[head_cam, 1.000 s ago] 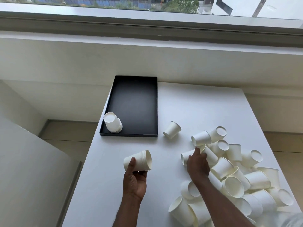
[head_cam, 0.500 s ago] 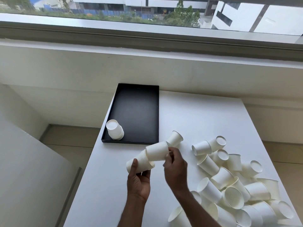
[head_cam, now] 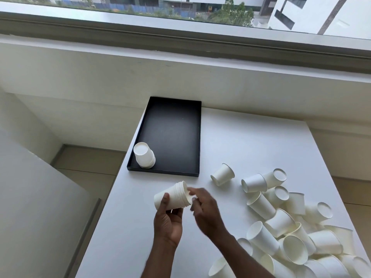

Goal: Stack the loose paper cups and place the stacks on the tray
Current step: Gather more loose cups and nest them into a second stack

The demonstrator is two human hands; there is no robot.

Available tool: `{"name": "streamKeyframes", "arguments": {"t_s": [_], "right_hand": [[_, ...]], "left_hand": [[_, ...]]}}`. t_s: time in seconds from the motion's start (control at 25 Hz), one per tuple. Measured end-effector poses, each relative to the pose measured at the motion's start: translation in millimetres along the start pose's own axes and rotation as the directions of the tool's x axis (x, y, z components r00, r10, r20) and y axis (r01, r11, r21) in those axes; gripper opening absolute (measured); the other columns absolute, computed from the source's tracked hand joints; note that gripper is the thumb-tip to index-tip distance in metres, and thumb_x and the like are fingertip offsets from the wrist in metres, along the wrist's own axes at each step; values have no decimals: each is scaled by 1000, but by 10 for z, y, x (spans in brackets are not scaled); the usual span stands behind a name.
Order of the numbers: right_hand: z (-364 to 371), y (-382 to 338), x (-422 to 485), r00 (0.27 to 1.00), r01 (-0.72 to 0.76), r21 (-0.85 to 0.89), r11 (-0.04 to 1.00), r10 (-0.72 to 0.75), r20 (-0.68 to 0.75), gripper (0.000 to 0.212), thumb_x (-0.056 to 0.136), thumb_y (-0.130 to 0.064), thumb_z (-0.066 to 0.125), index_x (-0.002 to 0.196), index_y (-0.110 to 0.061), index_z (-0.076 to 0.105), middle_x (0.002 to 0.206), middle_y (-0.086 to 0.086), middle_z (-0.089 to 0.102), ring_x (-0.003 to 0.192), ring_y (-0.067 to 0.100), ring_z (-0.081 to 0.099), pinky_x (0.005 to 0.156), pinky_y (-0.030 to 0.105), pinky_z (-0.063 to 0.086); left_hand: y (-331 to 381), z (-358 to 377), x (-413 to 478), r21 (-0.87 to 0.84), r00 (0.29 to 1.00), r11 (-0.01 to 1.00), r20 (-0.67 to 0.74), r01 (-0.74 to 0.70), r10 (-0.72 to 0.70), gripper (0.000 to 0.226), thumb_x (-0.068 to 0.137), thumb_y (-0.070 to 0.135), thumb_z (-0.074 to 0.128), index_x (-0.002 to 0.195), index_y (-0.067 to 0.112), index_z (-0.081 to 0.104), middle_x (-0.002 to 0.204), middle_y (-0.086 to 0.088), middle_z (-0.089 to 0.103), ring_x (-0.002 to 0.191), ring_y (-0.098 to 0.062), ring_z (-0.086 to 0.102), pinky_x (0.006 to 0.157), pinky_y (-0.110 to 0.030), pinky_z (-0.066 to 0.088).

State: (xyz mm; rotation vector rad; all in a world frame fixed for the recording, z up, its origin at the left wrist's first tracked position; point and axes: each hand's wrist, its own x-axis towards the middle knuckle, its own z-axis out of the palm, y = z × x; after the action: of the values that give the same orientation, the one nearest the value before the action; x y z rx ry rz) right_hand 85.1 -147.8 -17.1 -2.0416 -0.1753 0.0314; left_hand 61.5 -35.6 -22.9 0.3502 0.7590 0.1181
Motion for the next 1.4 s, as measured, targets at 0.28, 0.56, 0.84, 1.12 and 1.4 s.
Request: {"name": "streamKeyframes", "arguments": {"t_s": [0.28, 0.56, 0.84, 1.12, 1.4], "right_hand": [[-586, 721, 1120, 888, -460, -488, 742, 382, -256, 51, 92, -15, 52, 139, -4, 35, 131, 24, 45, 108, 43, 55, 88, 43, 44], [-543, 264, 647, 870, -367, 4, 930, 345, -351, 17, 87, -14, 47, 92, -16, 63, 73, 8, 68, 67, 24, 65, 63, 44, 55], [-29, -362, -225, 994, -94, 6, 996, 94, -54, 21, 93, -11, 42, 99, -19, 60, 79, -5, 63, 71, 11, 61, 62, 31, 52], [-301, -378, -497, 939, -314, 150, 937, 330, -94, 100, 59, -51, 73, 144, -31, 24, 138, -22, 32, 115, 2, 47, 91, 14, 39], [-1063, -134, -531, 891, -232, 277, 932, 318, -324, 63, 59, -38, 79, 114, -22, 52, 101, -3, 67, 94, 17, 65, 79, 32, 54]], "left_hand": [[116, -169, 178, -8, 1000, 1000, -9, -30, 30, 34, 79, 12, 69, 111, 9, 58, 112, -12, 64, 102, -27, 62, 103, -43, 44], [131, -66, 82, 13, 998, 999, -57, -36, 37, 45, 71, 14, 72, 113, 8, 57, 114, -13, 64, 100, -27, 63, 96, -41, 50], [-47, 70, -65, 66, 996, 997, 72, 41, -46, 76, 64, 30, 84, 126, 0, 54, 106, -18, 67, 101, -31, 64, 92, -41, 54], [-284, 148, -400, 14, 930, 952, 209, 306, -302, 64, 83, 44, 69, 129, 2, 56, 128, -20, 60, 120, -32, 58, 93, -44, 53], [-879, 193, -635, 711, 921, 624, -88, 325, -380, 81, 81, 77, 46, 107, 1, 62, 98, -18, 71, 76, -28, 69, 68, -34, 56]]}}
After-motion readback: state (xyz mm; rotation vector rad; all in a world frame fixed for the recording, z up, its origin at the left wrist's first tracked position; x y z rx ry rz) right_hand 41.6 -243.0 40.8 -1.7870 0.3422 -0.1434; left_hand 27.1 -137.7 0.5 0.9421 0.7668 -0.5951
